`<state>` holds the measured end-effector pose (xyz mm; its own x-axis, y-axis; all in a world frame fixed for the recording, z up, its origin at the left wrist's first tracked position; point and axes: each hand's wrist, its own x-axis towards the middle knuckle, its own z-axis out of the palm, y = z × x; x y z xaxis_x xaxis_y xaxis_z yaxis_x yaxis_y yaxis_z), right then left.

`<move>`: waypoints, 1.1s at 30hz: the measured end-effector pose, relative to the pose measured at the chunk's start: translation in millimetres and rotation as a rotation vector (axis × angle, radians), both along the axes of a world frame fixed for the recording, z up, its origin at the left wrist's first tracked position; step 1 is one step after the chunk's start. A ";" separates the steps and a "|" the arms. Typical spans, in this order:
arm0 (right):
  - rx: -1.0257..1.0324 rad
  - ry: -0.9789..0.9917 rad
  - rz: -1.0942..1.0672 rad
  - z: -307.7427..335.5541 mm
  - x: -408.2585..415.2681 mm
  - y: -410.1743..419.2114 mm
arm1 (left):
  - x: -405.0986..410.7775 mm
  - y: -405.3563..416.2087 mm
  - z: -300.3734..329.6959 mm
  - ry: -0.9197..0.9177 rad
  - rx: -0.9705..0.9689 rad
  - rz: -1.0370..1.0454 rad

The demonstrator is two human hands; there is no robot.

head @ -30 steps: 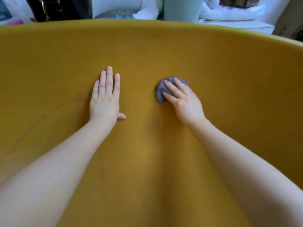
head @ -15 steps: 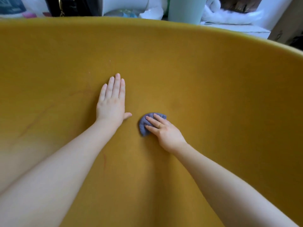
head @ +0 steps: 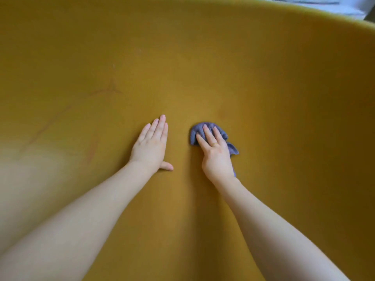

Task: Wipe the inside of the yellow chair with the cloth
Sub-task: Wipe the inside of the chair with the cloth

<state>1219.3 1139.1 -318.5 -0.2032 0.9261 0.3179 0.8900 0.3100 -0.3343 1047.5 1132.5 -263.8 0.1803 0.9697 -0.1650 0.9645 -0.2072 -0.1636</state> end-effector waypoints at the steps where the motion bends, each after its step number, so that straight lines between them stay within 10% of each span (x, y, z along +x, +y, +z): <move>1: -0.056 0.015 0.007 -1.2 -9.1 -7.0 | -2.6 -0.5 3.3 -0.041 -0.007 0.004; 8: -0.229 0.034 0.218 -14.8 -72.6 -65.8 | -60.6 -72.7 0.6 -0.189 0.060 0.108; 17: -0.374 -0.110 0.688 -4.1 -102.8 -130.8 | -92.2 -154.9 18.5 0.191 -0.121 0.419; 26: -0.260 -0.151 0.284 -6.4 -76.0 -63.0 | -115.9 -178.2 1.3 0.158 -0.272 0.557; 33: -0.222 0.051 0.575 -22.7 -132.8 -131.0 | -118.6 -182.0 -5.6 0.035 -0.228 0.589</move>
<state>1086.5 1008.1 -341.2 -0.6791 0.7181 0.1524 0.5822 0.6533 -0.4840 929.0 950.5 -269.5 -0.3825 0.8444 -0.3750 0.9222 0.3240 -0.2112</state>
